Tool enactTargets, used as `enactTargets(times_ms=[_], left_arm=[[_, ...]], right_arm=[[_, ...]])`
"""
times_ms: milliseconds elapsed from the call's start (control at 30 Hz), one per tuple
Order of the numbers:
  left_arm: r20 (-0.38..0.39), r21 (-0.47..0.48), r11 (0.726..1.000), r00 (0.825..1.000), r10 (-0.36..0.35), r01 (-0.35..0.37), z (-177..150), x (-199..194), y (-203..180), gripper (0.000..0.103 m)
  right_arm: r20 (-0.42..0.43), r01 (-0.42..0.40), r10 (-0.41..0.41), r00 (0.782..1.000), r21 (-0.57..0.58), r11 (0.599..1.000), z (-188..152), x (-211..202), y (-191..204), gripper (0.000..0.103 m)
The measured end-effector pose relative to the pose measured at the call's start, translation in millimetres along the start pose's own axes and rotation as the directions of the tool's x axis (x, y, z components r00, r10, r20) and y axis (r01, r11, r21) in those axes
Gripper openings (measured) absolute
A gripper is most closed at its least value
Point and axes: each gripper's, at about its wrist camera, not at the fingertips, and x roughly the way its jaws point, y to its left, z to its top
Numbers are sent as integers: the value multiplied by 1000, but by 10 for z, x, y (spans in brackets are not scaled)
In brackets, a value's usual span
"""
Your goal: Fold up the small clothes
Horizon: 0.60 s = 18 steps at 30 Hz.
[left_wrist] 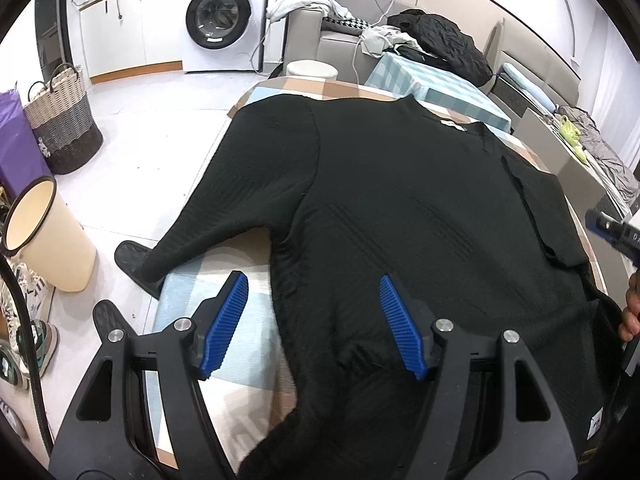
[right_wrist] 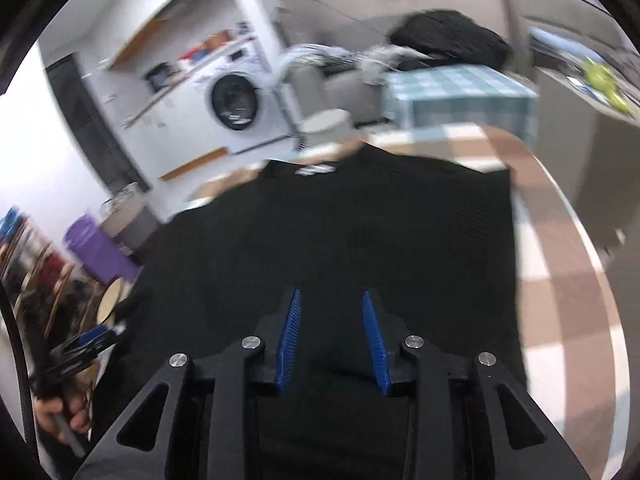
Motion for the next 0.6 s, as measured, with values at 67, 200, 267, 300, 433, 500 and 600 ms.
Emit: enactTargets(times_ms=[67,200,267,300,433,500,600], left_arm=[[-8,-26,1000,1000,11,-11,3,24,86,66],[-17,-130,991,1000,20,-22,23,56,402,66],[-18,-217,976,1000,-2,-2,36,71,621,66],[-13,-259,966,1000,-18,14,41,74,736,66],[5,-392,916,996,-93,88,41,93,1081,66],[16,-438,892,993,-118,114,35,98,1216,66],[19,-493,859,989,-149,139,24,158,1396,66]], right_arm=[[-36,40,-39,999,32,999,-54,37,-78,33],[-36,51,-49,998,53,997,-233,-94,-230,34],[-26,51,-50,998,64,997,-296,-193,-301,37],[-25,45,-43,999,67,997,-311,-211,-300,38],[-20,35,-33,999,70,997,-317,-284,-302,39],[-17,29,-27,999,72,997,-328,-306,-289,40],[-14,28,-27,1000,67,997,-340,-324,-243,40]])
